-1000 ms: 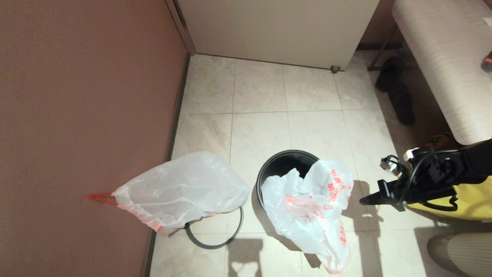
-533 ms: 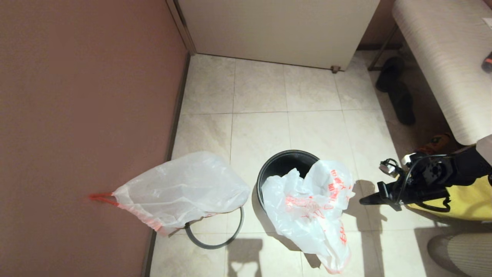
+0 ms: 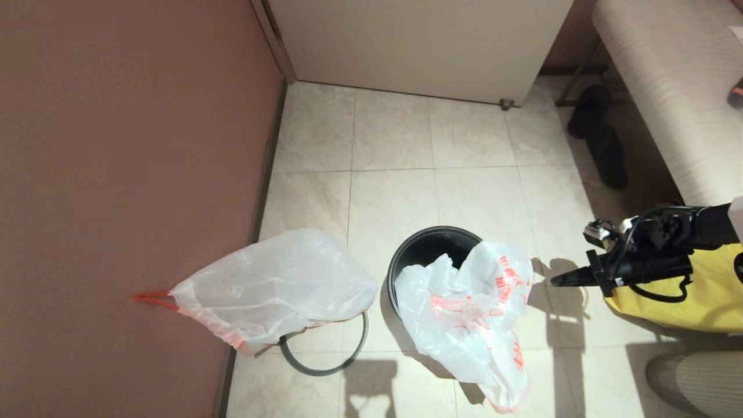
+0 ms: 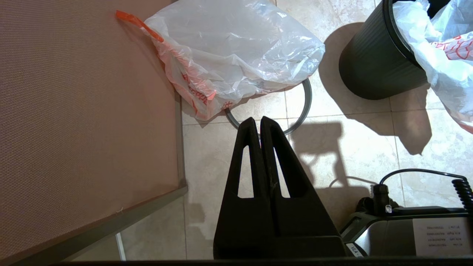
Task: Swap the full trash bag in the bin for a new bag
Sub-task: Put the new garbage bag on the trash can
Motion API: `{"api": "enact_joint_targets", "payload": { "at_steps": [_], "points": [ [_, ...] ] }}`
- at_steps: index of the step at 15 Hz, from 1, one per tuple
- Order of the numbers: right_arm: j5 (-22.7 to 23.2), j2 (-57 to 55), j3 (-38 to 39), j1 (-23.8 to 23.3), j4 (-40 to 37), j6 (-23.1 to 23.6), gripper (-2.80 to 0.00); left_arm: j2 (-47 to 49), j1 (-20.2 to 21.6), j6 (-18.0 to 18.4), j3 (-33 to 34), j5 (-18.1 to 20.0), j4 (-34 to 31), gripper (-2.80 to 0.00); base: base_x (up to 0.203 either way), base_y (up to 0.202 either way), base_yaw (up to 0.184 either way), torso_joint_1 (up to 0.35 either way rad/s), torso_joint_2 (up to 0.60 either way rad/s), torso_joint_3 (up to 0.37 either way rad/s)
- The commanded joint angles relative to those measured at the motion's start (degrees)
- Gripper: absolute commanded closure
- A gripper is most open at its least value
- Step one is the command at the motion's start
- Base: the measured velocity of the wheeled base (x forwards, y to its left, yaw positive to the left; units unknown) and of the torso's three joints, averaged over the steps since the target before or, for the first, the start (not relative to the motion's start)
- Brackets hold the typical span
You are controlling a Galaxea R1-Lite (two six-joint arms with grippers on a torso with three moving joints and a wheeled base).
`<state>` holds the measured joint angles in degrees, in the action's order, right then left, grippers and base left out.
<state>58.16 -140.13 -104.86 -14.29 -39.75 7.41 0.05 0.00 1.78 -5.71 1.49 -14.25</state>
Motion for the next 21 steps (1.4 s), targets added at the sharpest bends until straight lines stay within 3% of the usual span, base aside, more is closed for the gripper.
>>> {"api": "enact_joint_targets", "payload": {
  "at_steps": [1,6,8,10,14,15,16,21],
  "points": [
    [2.30,-0.58,-4.51,-1.23,-2.56,0.16,0.00,0.04,0.00,0.07,-0.01,0.01,-0.08,0.00,0.000,0.000,0.000,0.000,0.00,0.000],
    [5.95,-9.64,-7.34,-1.40,-4.25,3.40,0.00,0.04,0.00,0.07,-0.01,0.01,-0.08,0.00,0.000,0.000,0.000,0.000,0.00,0.000],
    [7.56,-11.78,-2.70,-1.57,-8.35,8.49,0.00,0.04,0.00,0.03,-0.01,0.01,-0.08,0.00,0.000,0.000,0.000,0.000,0.00,0.000],
    [11.56,-15.66,1.66,-2.69,-8.94,15.74,0.00,0.04,0.00,0.07,-0.01,0.01,-0.08,0.00,0.000,0.000,0.000,0.000,0.00,0.000],
    [19.35,-21.03,0.05,-3.19,-2.98,17.10,0.00,0.04,0.00,0.07,-0.01,0.01,-0.08,0.00,0.000,0.000,0.000,0.000,0.00,0.000],
    [19.67,-21.10,-0.05,-3.14,-1.66,17.07,-1.17,0.04,0.00,0.07,-0.01,0.01,-0.08,0.00,0.000,0.000,0.000,0.000,0.00,0.000],
    [19.95,-21.39,-0.08,-3.04,-0.06,17.08,-2.80,0.04,0.00,-0.02,-0.01,0.01,-0.08,0.00,0.000,0.000,0.000,0.000,0.00,0.000],
    [26.07,-25.98,-4.98,-2.73,7.73,14.67,-2.80,0.04,0.00,0.07,-0.01,0.01,-0.08,0.00,0.000,0.000,0.000,0.000,0.00,0.000]
  ]
}}
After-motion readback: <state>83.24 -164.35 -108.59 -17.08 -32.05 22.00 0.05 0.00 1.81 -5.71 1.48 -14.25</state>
